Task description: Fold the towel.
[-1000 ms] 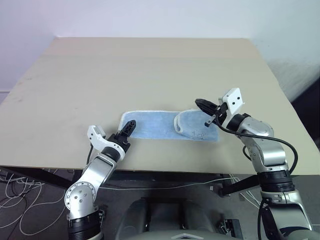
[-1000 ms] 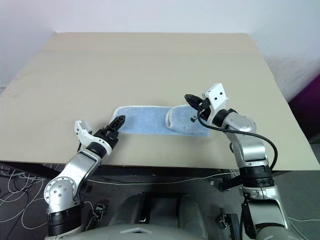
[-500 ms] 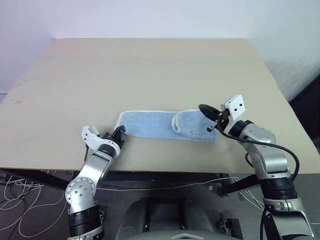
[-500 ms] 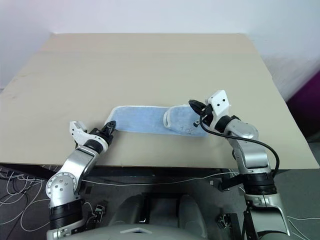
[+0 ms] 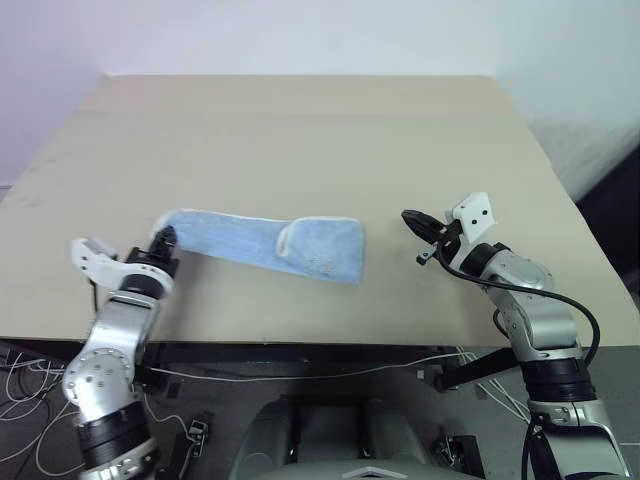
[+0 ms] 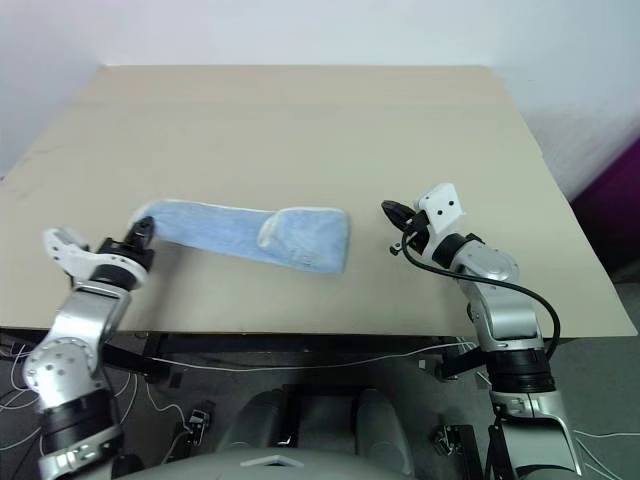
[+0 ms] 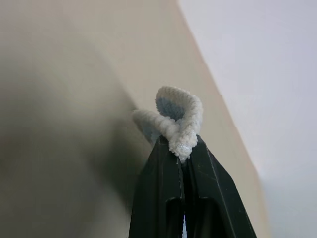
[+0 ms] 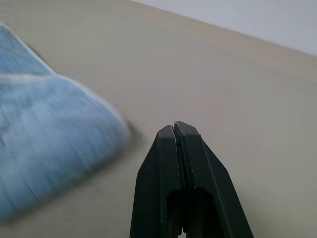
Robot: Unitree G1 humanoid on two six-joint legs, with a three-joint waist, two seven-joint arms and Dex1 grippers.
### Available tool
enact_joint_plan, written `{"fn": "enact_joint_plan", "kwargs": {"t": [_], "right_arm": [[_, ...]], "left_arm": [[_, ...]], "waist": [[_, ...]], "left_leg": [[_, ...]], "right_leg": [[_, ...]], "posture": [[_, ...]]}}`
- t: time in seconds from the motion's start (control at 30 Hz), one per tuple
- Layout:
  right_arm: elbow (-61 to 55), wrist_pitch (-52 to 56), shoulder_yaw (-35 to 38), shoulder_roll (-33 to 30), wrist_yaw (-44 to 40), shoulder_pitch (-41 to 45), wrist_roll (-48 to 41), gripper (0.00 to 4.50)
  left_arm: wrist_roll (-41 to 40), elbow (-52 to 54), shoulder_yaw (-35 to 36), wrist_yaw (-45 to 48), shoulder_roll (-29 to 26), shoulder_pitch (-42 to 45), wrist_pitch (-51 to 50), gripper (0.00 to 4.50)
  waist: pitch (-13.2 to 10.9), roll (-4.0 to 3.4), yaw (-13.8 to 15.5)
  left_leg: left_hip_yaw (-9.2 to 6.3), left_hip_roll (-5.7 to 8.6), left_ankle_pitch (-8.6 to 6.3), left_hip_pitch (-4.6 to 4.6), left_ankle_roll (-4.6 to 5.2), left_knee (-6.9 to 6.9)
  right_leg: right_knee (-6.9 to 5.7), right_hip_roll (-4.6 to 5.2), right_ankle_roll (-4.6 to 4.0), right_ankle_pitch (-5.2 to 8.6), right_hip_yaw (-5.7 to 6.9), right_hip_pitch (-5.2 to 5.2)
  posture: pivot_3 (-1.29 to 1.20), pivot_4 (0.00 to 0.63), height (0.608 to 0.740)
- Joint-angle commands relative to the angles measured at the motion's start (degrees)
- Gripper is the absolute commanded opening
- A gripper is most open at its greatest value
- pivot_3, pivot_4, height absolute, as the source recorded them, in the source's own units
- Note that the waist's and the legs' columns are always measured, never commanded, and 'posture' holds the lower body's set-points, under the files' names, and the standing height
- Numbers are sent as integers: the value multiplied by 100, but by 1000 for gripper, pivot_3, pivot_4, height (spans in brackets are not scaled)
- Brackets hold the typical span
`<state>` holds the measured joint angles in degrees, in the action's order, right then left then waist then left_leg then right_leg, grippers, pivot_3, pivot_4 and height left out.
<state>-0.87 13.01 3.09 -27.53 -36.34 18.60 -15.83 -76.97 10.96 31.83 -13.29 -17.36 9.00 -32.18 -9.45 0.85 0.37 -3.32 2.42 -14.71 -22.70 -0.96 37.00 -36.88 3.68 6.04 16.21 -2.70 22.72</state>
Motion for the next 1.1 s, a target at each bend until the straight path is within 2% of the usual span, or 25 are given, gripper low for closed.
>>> {"fn": "enact_joint_plan", "kwargs": {"t": [0.03, 0.2, 0.37, 0.5, 0.67, 0.8, 0.97, 1.07, 1.1], "right_arm": [[-80, -168, 120, -15, 35, 54, 32, 0], [-20, -213, 110, 6, 63, 80, 48, 0], [5, -247, 114, 48, 102, 81, 82, 0], [-37, -244, 147, 50, 151, 34, 96, 0], [-122, -226, 184, 23, 212, -44, 91, 0], [-259, -186, 231, 2, 269, -154, 70, 0], [-401, -146, 252, 0, 318, -275, 65, 0], [-449, -114, 250, 1, 338, -283, 64, 0], [-454, -106, 249, 1, 341, -278, 63, 0]], "left_arm": [[69, 64, 41, 610, -475, 232, -99, 27], [561, 614, -825, 1798, -1140, 404, -529, 27], [1405, 1059, -2089, 3227, -1602, 643, -734, 27], [2344, 1124, -3068, 3893, -1707, 907, -649, 27], [3290, 894, -3883, 4052, -1562, 1234, -760, 27], [3784, 755, -4187, 4115, -1459, 1320, -821, 27], [3967, 698, -4203, 4234, -1186, 1354, -909, 27], [3793, 718, -3971, 4270, -1005, 1309, -1016, 705], [3708, 746, -3879, 4289, -954, 1300, -1066, 1056]], "waist": [[-1, 1, 21], [-2, 1, 27], [-6, -6, -4], [-11, -14, -15], [-18, -19, -26], [-18, -19, -27], [-19, -20, -26], [-19, -19, -19], [-19, -19, -16]], "left_leg": [[-1, 0, 0, -2, 0, 0], [-3, 5, 0, -6, 0, -1], [-1, 4, 0, -6, -1, -12], [0, 3, 0, -7, -1, -16], [-1, 1, 0, -9, -1, -19], [-1, 1, -1, -12, 0, -19], [-4, 1, 0, -36, 0, -14], [-5, 1, 0, -57, 0, -6], [-5, 1, 0, -58, 0, -5]], "right_leg": [[1, 0, 0, 0, 1, 1], [7, 6, 0, 0, 3, 0], [12, 6, -1, 0, 0, 4], [18, 6, -1, 0, -1, 4], [21, 5, 0, 0, -1, 6], [25, 6, 1, -1, -1, 7], [23, 6, 2, -2, 0, 30], [15, 6, 3, -2, 0, 51], [14, 6, 3, -2, 0, 53]], "posture": [[0, 150, 740], [0, 150, 740], [0, 150, 740], [0, 150, 740], [0, 150, 740], [0, 150, 740], [0, 150, 740], [0, 150, 740], [0, 150, 740]]}}
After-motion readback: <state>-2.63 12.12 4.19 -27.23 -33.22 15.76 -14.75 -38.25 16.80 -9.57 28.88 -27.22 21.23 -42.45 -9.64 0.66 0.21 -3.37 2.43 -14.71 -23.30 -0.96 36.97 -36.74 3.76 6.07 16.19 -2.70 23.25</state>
